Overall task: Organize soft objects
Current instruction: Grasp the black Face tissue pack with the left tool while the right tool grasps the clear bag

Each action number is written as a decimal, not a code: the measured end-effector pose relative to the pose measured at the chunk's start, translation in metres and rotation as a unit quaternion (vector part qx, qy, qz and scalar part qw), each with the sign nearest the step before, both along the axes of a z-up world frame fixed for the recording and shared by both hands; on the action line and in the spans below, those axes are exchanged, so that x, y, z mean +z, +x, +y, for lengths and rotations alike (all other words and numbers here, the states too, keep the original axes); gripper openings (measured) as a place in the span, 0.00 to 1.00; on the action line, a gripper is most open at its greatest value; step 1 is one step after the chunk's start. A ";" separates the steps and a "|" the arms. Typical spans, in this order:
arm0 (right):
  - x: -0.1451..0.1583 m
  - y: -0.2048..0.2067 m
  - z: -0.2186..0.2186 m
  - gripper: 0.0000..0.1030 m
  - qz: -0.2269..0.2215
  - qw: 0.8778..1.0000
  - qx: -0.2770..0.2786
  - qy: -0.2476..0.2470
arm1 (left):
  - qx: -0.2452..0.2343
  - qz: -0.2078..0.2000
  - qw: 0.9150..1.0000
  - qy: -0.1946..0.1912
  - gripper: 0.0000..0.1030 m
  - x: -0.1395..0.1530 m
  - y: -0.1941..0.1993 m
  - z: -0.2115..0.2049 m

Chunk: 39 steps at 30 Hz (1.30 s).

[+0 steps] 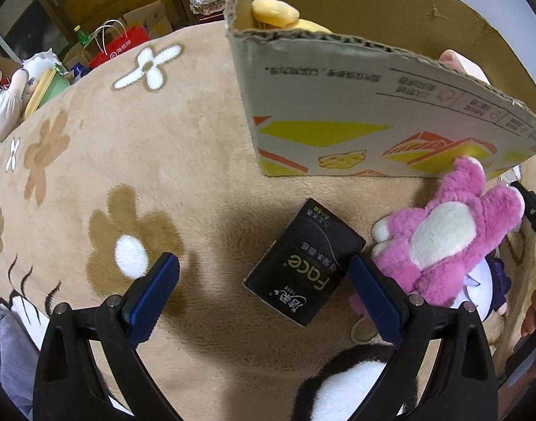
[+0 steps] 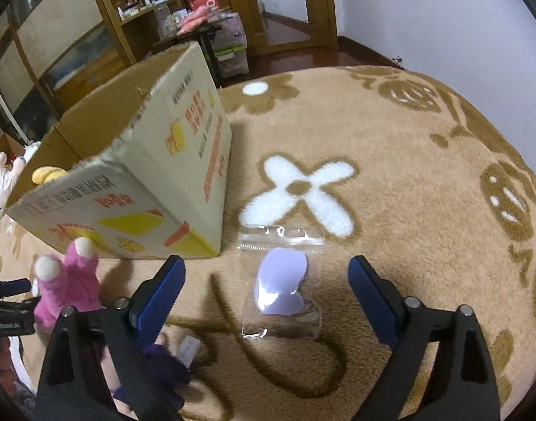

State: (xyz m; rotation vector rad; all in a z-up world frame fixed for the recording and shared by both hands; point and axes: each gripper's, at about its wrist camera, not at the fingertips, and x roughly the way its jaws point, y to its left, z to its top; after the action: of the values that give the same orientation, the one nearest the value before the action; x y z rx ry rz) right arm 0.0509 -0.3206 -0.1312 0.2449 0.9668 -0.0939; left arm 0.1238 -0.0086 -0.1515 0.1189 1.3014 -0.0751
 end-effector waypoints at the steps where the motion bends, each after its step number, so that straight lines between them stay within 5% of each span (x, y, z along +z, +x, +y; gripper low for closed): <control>1: -0.002 0.001 0.001 0.92 0.003 1.000 0.001 -0.002 | 0.000 0.000 1.000 -0.001 0.94 -0.001 0.000 0.000; 32: -0.012 -0.001 0.017 0.87 0.029 0.998 0.023 -0.055 | 0.016 0.014 0.999 -0.034 0.93 -0.019 0.026 0.028; 39: -0.013 -0.001 0.014 0.75 0.033 0.998 0.017 -0.057 | 0.013 0.017 0.998 -0.059 0.72 -0.018 0.020 0.023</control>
State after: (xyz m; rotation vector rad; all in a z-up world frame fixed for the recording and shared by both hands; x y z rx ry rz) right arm 0.0502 -0.3062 -0.1446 0.1212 1.0269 -0.1253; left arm 0.1434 0.0141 -0.1698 -0.0003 1.3287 -0.1315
